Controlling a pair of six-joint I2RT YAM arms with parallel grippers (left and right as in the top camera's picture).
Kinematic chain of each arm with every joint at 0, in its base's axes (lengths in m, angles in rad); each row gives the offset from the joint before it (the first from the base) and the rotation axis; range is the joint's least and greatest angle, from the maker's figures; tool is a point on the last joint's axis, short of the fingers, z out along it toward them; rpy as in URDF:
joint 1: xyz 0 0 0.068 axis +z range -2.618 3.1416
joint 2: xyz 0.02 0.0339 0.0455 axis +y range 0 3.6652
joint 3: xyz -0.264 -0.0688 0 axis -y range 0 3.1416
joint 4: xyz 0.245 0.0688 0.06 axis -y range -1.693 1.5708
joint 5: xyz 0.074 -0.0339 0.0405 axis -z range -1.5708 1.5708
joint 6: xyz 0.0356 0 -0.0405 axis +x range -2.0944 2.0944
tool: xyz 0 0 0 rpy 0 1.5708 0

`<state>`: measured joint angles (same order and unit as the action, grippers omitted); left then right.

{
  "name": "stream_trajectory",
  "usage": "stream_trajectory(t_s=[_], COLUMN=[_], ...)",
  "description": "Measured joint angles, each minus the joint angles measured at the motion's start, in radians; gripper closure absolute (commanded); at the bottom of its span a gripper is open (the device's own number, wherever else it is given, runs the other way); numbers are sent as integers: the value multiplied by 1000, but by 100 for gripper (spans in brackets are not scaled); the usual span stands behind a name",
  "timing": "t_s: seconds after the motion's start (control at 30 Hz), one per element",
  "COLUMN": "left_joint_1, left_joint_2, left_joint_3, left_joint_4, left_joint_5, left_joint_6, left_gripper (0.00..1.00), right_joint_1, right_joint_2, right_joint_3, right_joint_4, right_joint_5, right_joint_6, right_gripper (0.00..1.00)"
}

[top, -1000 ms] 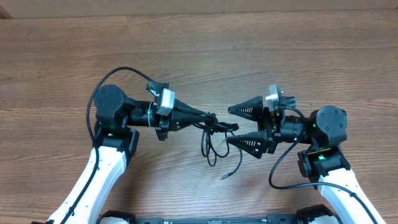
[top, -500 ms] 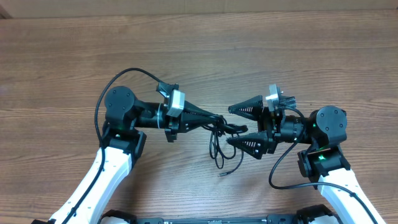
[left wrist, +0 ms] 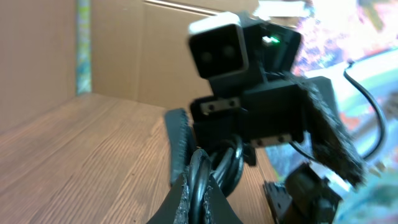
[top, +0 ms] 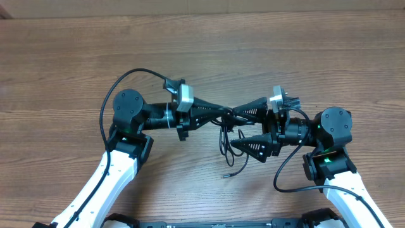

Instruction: Untangle cables

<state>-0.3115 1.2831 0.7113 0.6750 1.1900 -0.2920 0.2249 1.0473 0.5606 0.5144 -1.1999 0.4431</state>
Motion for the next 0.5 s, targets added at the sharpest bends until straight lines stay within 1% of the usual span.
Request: stream_trajectory(t_s=[0.07,0.13,0.17,0.2,0.23,0.33,0.5], left_joint_1=[-2,-2,-2,-2,-2,-2,-3], left_joint_2=[0,0,0,0,0,0,0], left_joint_3=[0,0,0,0,0,0,0], left_joint_4=[1,3,3,3,5,11,20], left_joint_5=[-28,-48,-59,-68,-76,-93,-99], left_joint_6=[-40,-81,-104,-127,-153,-222,-283], left_gripper=[96,96,96,96,95,96,96], right_joint_1=[0,0,0,0,0,0,0], right_joint_2=[0,0,0,0,0,0,0], right_joint_3=[0,0,0,0,0,0,0], right_joint_4=[0,0,-1,-1,-2,-7,-7], right_joint_5=[4,13,20,26,30,39,48], right_joint_6=[-1,-2,-4,-8,-6,-18,-25], right_gripper=[2,7,12,20,24,30,30])
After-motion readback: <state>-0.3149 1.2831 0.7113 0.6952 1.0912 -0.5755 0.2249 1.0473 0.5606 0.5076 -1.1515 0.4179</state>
